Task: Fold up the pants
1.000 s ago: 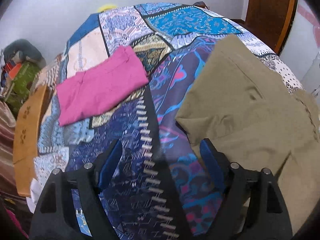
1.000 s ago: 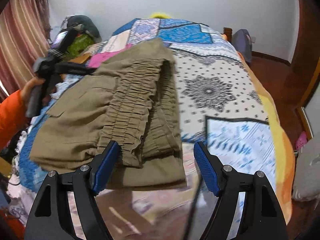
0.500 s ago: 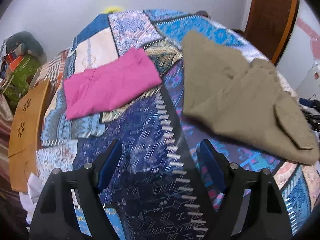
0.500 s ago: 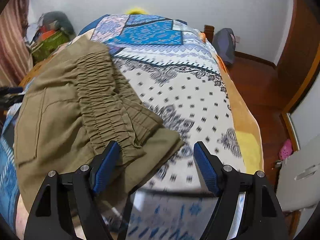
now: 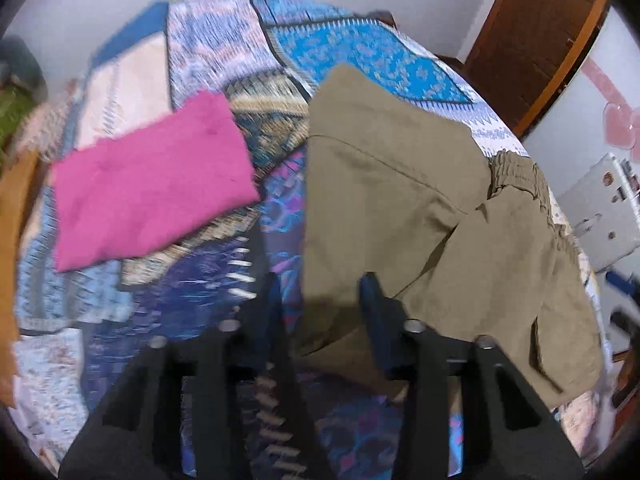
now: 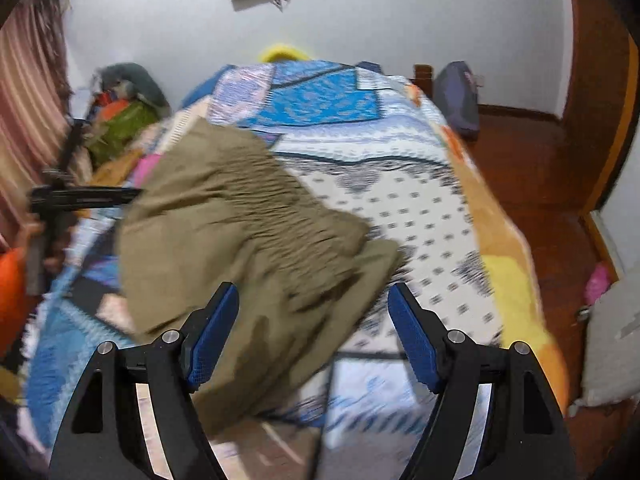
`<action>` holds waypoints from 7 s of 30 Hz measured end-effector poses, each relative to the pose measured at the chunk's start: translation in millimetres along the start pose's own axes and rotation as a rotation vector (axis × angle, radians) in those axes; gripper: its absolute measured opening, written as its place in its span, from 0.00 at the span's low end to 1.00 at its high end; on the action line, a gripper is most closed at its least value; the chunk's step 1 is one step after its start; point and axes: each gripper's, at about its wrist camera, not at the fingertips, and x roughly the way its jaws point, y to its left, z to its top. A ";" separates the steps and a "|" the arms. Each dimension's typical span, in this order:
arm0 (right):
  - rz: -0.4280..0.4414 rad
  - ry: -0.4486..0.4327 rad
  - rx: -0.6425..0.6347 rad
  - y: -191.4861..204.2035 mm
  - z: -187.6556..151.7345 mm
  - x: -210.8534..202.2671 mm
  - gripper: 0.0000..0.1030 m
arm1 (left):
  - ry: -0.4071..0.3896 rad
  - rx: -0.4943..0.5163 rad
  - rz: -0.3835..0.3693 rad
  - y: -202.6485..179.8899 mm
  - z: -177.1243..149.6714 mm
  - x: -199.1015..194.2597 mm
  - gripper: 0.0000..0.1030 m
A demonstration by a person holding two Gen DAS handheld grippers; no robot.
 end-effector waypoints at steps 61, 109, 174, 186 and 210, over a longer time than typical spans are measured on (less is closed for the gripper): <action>0.057 0.132 0.120 -33.6 7.7 59.5 0.36 | -0.015 0.036 -0.022 -1.0 -56.1 -43.3 0.08; 0.019 -0.058 -0.148 50.8 67.4 2.5 0.08 | -0.263 0.196 0.184 -38.0 -41.5 -132.5 0.02; 0.001 0.219 -0.355 182.3 169.9 277.9 0.45 | 0.010 -0.286 0.384 281.2 -5.5 -2.1 0.15; 0.026 0.111 -0.370 193.3 158.6 190.3 0.50 | -0.061 -0.157 0.437 206.1 -19.6 -79.9 0.15; 0.247 -0.539 -0.417 266.3 89.7 -156.4 0.50 | -0.793 -0.034 0.311 -31.4 -148.4 -419.4 0.27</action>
